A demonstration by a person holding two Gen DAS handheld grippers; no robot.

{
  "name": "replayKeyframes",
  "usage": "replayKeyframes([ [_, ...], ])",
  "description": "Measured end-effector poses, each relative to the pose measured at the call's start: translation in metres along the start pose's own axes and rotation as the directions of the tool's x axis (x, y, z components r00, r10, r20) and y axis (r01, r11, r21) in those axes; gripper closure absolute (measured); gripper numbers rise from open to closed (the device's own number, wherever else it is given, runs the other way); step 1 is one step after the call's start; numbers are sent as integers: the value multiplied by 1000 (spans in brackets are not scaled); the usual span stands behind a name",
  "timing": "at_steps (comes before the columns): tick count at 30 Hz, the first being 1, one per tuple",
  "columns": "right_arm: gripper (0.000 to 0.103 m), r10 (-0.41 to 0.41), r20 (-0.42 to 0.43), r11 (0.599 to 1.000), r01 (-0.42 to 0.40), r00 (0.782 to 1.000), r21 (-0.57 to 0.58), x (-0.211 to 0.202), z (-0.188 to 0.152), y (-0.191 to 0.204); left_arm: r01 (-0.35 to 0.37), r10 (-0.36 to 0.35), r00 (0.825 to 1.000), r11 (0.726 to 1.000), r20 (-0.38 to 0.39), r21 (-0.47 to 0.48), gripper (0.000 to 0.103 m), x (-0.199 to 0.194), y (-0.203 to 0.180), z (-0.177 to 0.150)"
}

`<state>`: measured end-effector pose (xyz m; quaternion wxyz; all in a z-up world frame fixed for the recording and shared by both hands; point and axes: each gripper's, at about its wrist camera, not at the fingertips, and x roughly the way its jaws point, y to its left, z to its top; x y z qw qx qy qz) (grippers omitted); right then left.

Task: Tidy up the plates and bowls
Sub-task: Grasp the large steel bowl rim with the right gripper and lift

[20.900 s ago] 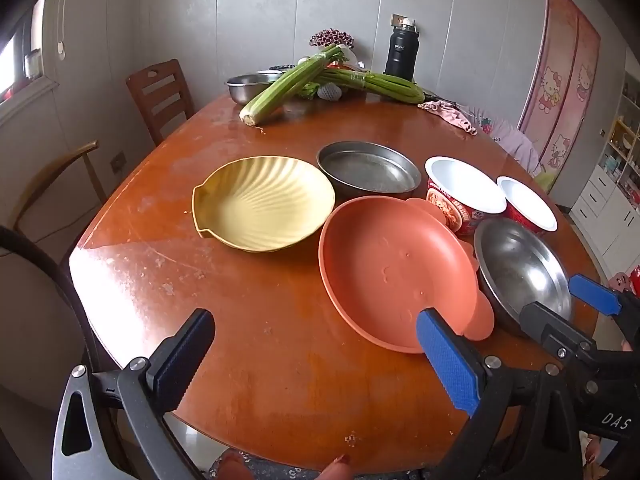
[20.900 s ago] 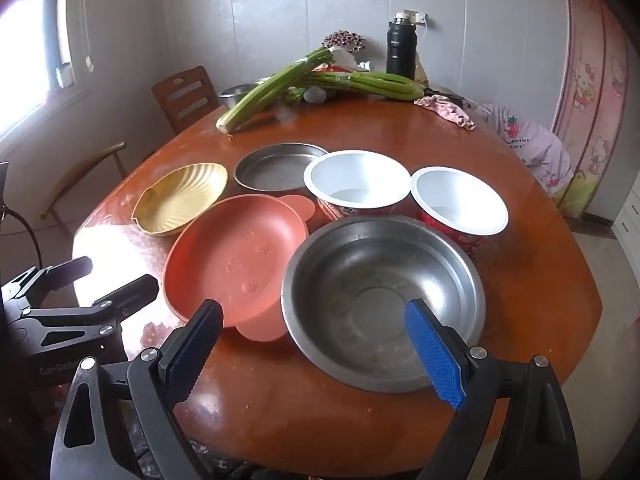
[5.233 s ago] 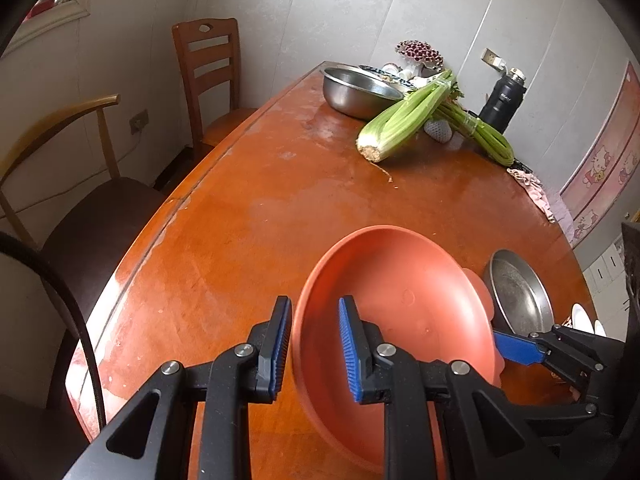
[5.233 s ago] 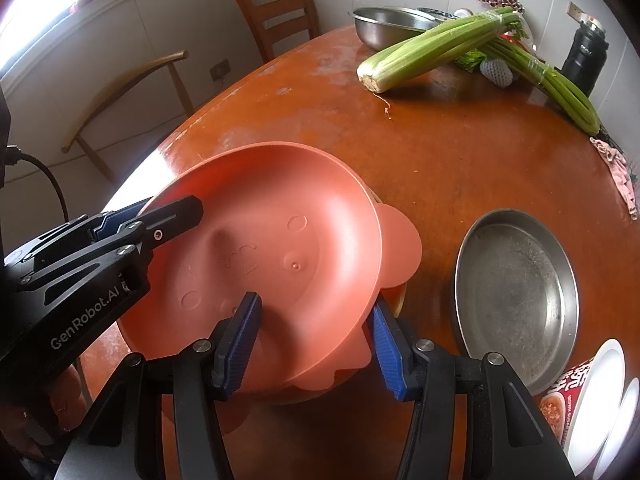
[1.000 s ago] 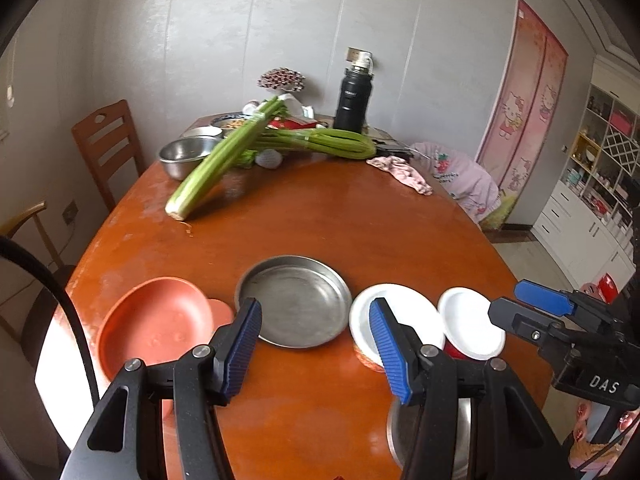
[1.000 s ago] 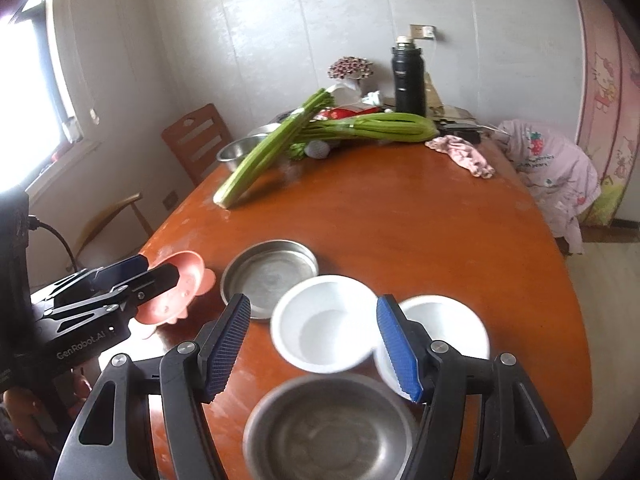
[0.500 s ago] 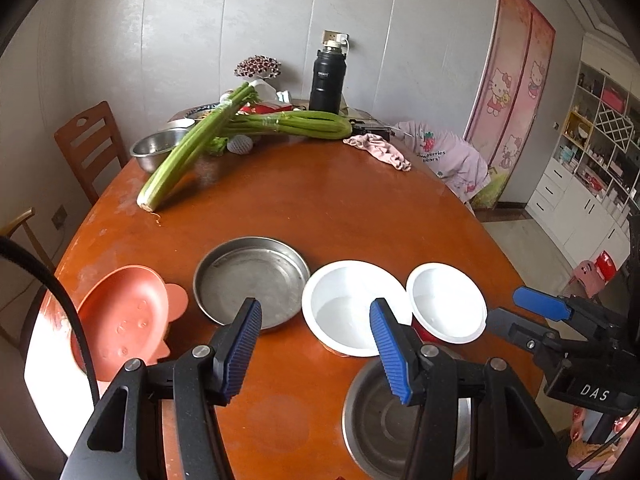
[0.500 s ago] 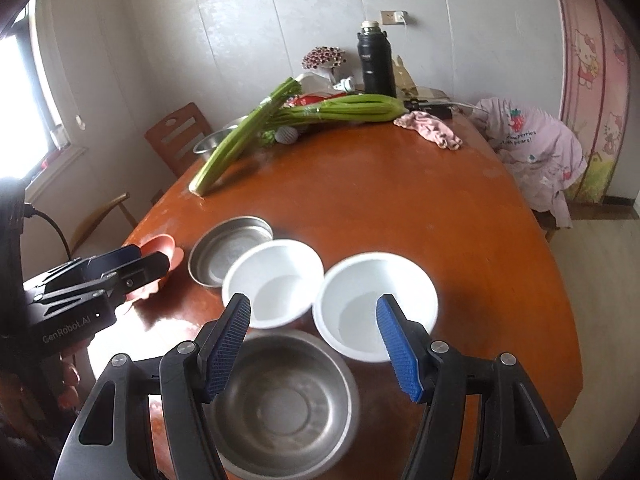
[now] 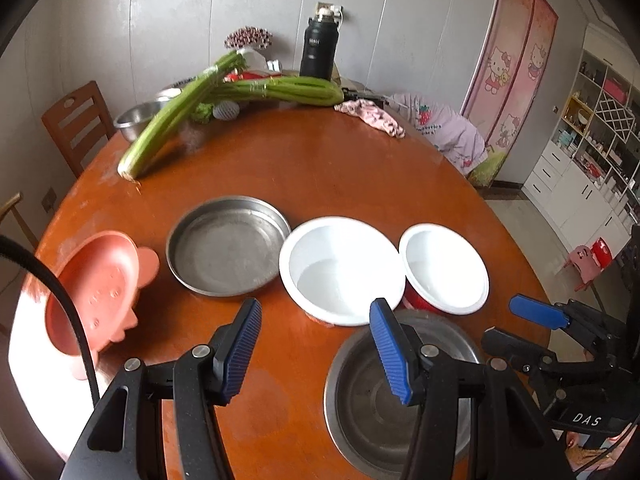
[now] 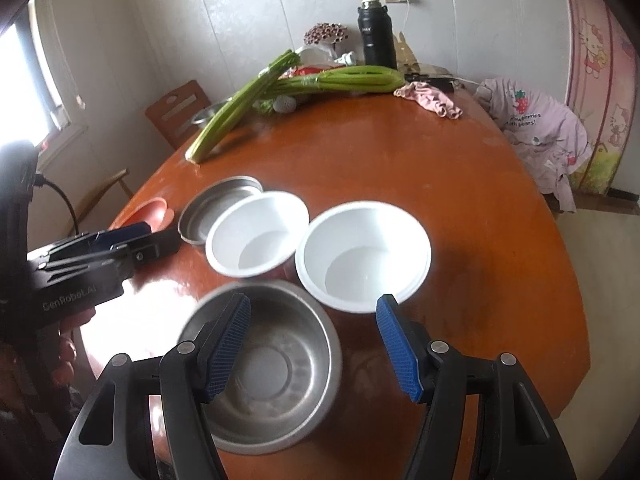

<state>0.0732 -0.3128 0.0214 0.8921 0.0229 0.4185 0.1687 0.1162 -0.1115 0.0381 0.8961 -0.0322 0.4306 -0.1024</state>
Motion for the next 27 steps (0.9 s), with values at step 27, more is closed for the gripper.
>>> replayKeyframes([
  [27, 44, 0, -106, 997, -8, 994, -71, 37, -38, 2, 51, -55, 992, 998, -110, -37, 47, 38, 1, -48],
])
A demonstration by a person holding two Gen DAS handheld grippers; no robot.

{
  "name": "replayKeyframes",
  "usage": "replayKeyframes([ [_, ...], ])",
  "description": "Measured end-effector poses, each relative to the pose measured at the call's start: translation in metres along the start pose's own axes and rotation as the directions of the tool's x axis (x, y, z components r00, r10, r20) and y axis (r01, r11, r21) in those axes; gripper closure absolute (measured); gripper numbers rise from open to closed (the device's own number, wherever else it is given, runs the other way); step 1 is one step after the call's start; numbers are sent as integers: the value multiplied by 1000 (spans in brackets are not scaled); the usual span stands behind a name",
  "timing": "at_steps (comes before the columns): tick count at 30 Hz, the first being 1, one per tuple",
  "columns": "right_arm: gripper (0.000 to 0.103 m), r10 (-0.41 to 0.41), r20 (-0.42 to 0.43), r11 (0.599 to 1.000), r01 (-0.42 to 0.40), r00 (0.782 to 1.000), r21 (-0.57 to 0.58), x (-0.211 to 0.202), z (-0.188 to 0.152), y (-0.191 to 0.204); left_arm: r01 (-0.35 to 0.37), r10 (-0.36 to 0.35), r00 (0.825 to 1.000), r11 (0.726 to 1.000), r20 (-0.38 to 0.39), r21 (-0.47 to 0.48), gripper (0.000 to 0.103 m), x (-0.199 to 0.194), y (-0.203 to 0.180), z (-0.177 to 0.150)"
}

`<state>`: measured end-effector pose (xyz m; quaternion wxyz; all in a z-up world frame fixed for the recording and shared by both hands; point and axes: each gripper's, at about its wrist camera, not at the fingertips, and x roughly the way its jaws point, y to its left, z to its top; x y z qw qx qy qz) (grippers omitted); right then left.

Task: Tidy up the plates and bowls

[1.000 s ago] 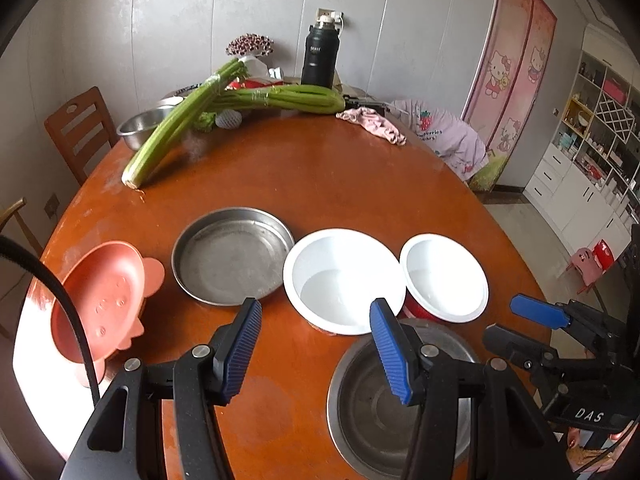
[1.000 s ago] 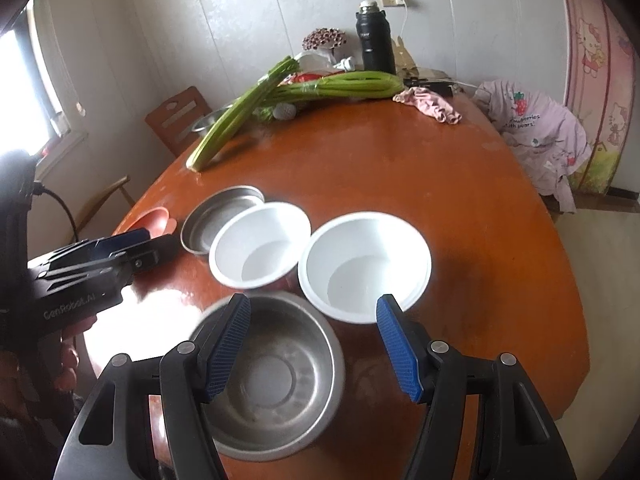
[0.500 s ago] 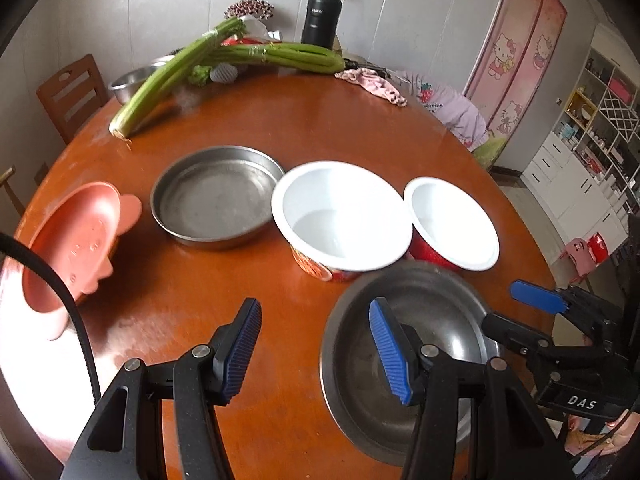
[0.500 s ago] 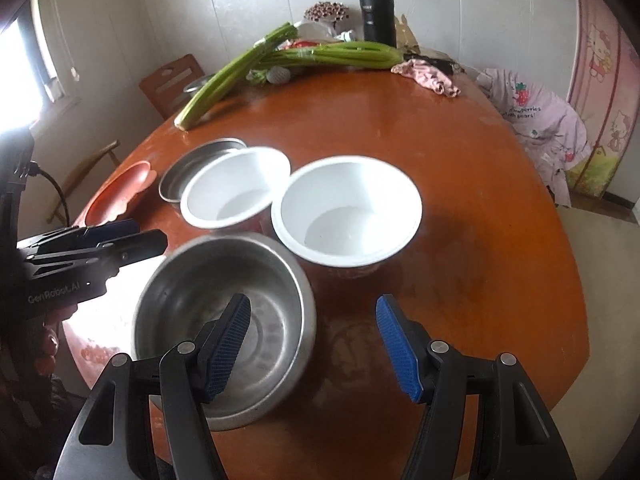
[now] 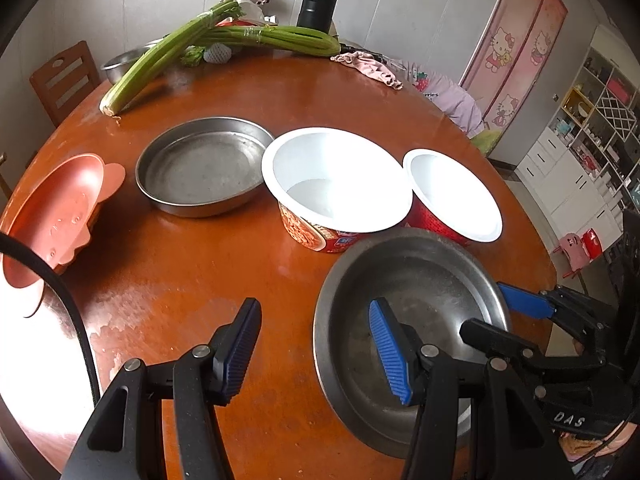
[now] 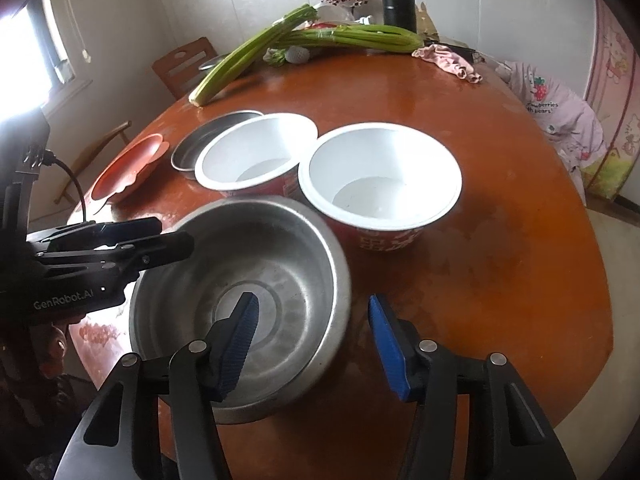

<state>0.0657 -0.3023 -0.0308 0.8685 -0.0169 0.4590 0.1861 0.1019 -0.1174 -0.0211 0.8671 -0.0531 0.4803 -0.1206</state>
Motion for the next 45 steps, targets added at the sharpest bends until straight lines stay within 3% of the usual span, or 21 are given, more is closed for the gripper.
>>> replayKeyframes([
  [9, 50, -14, -2, 1000, 14, 1000, -27, 5, -6, 7, 42, -42, 999, 999, -10, -35, 47, 9, 1, -4],
  [17, 50, -18, -1, 999, 18, 1000, -47, 7, -7, 17, 80, -81, 996, 996, -22, -43, 69, 14, -1, -7],
  [45, 49, 31, 17, 994, -29, 999, -102, -10, -29, 59, 30, -29, 999, 998, 12, -52, 70, -22, 12, -39],
])
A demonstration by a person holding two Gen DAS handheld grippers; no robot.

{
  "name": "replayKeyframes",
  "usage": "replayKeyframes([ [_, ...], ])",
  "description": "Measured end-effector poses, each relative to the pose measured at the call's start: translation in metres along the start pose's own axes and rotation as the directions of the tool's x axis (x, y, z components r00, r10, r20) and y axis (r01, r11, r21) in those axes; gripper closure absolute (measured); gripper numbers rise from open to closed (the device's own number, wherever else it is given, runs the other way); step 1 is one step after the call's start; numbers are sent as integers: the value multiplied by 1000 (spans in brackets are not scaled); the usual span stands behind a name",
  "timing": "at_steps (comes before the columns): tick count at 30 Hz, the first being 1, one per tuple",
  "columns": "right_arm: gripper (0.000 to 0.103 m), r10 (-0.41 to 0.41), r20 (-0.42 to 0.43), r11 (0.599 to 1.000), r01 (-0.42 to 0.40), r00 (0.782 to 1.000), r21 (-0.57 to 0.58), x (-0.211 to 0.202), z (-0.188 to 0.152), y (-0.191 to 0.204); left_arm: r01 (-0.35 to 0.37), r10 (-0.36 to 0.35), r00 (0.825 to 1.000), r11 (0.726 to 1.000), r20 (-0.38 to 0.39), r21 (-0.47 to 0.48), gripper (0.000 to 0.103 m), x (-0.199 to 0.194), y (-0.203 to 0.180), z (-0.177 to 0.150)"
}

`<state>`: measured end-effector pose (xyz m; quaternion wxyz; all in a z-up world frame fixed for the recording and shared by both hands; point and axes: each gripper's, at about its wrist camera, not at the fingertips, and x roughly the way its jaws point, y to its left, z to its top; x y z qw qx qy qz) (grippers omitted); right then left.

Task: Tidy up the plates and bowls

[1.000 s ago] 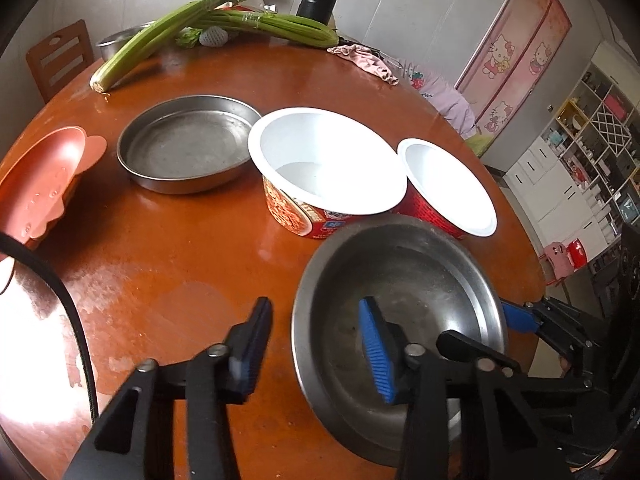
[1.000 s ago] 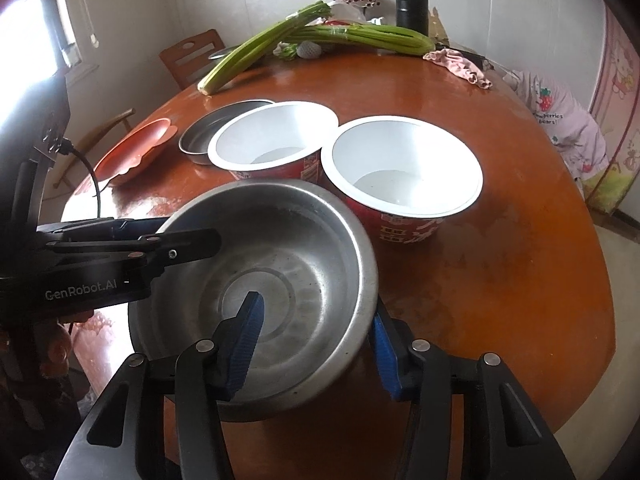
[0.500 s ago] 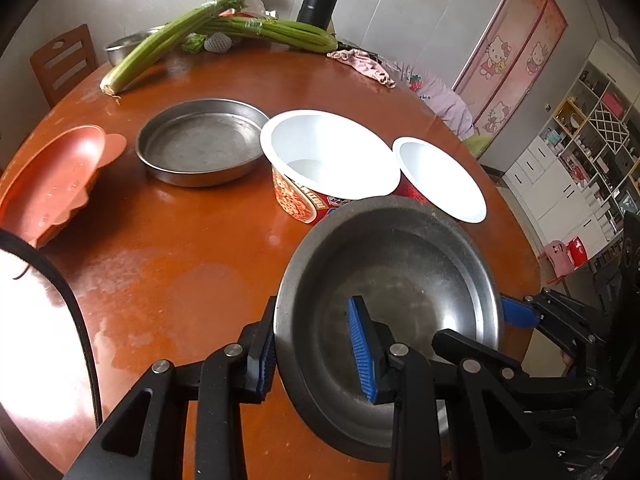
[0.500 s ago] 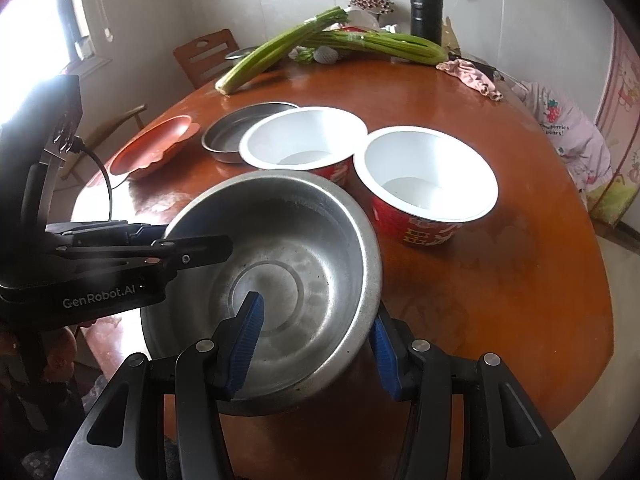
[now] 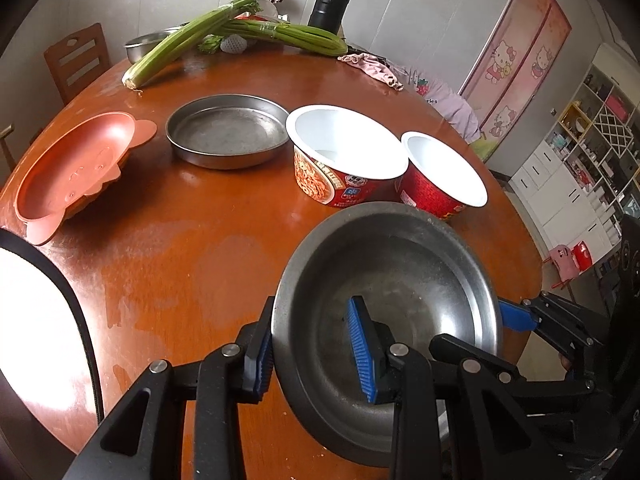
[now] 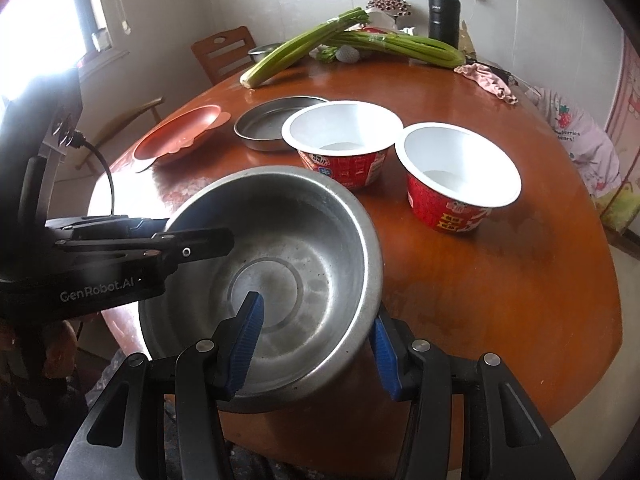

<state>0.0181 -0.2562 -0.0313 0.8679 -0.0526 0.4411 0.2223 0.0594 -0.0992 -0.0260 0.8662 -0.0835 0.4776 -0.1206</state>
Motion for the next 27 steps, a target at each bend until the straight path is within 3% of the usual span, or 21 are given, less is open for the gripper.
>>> replayKeyframes([
  [27, 49, 13, 24, 998, -15, 1000, 61, 8, -3, -19, 17, -17, 1000, 1000, 17, 7, 69, 12, -1, 1],
])
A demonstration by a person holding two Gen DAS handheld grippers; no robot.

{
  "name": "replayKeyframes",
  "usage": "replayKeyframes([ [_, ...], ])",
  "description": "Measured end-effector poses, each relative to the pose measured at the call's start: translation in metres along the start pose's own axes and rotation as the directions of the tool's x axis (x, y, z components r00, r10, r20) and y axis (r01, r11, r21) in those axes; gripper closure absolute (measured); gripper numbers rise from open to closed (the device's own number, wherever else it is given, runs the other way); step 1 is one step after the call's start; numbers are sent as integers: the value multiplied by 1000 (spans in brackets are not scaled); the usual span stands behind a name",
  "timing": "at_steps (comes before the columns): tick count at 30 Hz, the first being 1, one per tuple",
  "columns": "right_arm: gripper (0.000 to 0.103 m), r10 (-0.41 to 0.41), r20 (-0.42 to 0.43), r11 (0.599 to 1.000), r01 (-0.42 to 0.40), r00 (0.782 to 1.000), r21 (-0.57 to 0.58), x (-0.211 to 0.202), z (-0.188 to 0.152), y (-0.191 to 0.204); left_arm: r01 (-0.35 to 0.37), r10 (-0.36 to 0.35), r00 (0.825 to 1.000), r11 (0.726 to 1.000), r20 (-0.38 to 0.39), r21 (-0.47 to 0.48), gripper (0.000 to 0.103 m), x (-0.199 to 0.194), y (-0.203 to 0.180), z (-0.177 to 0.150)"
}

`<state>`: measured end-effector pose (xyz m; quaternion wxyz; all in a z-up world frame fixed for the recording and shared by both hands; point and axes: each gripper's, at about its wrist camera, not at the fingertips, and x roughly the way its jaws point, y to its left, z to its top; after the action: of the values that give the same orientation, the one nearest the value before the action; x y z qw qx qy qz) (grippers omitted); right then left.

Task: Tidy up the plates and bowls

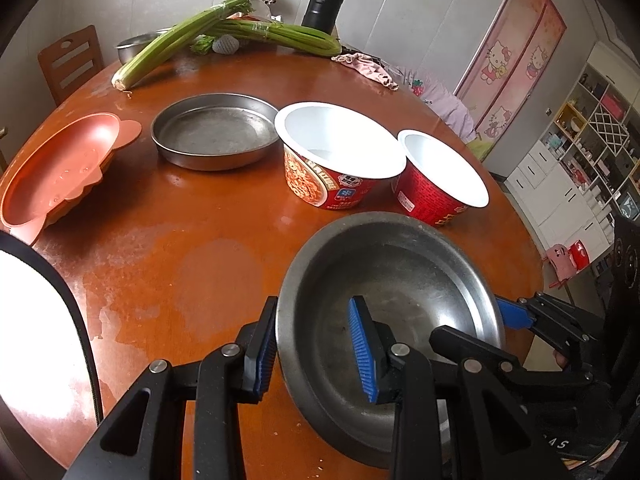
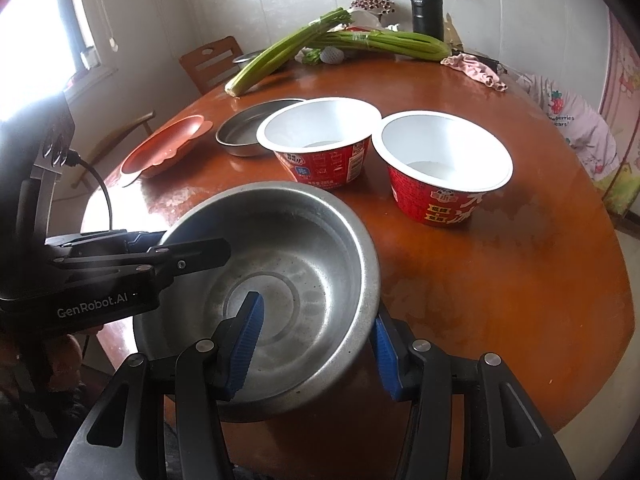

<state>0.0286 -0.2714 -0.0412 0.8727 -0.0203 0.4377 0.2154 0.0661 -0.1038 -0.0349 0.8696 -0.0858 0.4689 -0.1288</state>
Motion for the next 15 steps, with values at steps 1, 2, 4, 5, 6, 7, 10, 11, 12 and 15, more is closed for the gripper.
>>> replayKeyframes([
  [1, 49, -1, 2, 1000, 1, 1000, 3, 0, 0, -1, -3, 3, 1000, 1000, 2, -3, 68, 0, 1, 0],
  [2, 49, 0, 1, 1000, 0, 1000, 6, -1, 0, -2, -4, 5, 1000, 1000, 10, -8, 66, -2, 2, 0],
  [4, 49, -2, 6, 1000, 1, 1000, 16, -2, 0, -6, -5, 6, 1000, 1000, 21, -16, 61, -5, 3, -1],
  [5, 49, -11, 11, 1000, 11, 1000, 21, -3, 0, -8, -5, 5, 1000, 1000, 28, -18, 58, -7, 4, -1],
  [6, 49, -17, 16, 999, 17, 1000, 27, -5, 0, -10, -7, 8, 999, 1000, 34, -17, 58, -10, 4, -1],
  [7, 49, -17, 22, 999, 16, 1000, 34, -6, 1, -12, -15, 15, 999, 1000, 42, -18, 57, -12, 5, -1],
  [10, 49, -32, 41, 998, 30, 999, 60, -11, 2, -20, -27, 27, 997, 1000, 69, -11, 57, -21, 3, 0],
  [11, 49, -36, 46, 997, 33, 998, 65, -13, 2, -23, -30, 30, 996, 1000, 80, -8, 57, -24, 2, 1],
  [12, 49, -39, 50, 997, 35, 998, 71, -15, 3, -26, -33, 33, 996, 999, 87, -5, 57, -26, 0, 2],
  [15, 49, -58, 74, 995, 52, 996, 85, -23, 7, -34, -19, 18, 995, 1000, 103, 8, 56, -32, -7, 6],
])
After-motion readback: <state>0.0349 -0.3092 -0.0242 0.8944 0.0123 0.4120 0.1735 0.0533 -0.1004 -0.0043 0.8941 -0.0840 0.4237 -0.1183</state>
